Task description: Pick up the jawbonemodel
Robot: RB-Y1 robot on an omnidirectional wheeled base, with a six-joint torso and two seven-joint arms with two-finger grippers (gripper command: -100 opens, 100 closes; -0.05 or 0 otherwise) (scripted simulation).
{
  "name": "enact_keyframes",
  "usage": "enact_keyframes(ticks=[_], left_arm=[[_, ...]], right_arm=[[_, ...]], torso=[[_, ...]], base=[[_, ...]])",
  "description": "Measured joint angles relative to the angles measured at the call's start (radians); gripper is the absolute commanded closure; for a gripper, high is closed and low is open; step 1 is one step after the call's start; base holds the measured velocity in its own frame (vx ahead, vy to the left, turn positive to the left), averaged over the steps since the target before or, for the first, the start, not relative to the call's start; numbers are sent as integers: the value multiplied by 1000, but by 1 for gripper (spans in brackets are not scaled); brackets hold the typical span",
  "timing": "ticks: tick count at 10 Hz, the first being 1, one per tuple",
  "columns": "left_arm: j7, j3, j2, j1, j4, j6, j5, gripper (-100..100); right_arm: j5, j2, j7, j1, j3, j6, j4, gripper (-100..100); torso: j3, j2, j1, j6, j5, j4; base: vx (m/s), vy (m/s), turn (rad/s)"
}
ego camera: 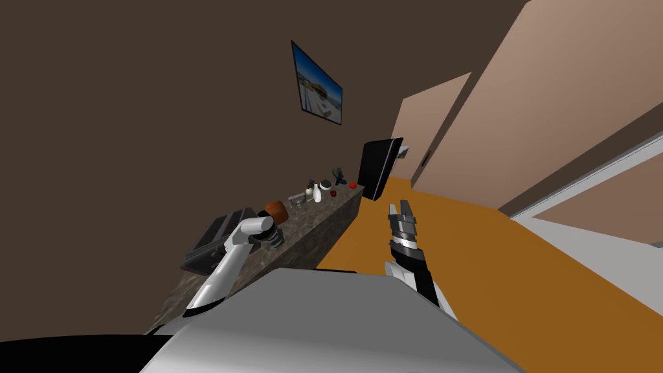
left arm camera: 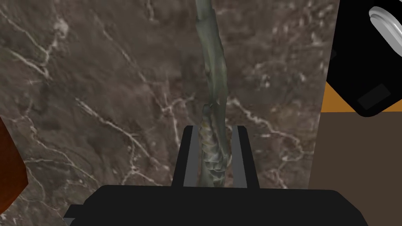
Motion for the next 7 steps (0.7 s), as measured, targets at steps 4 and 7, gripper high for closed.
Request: enact_keyframes(ticks=[4,7], left_arm=[[7,2,1,2,-17,12,4,100],[25,13,12,-2,-55,55,20,0]], right_arm=[[0,0,0,0,0,0,0,0],[0,0,0,0,0,0,0,0]], torso=[[0,0,0,0,0,0],[0,0,0,0,0,0]], base=[[3,5,8],[3,4,3]])
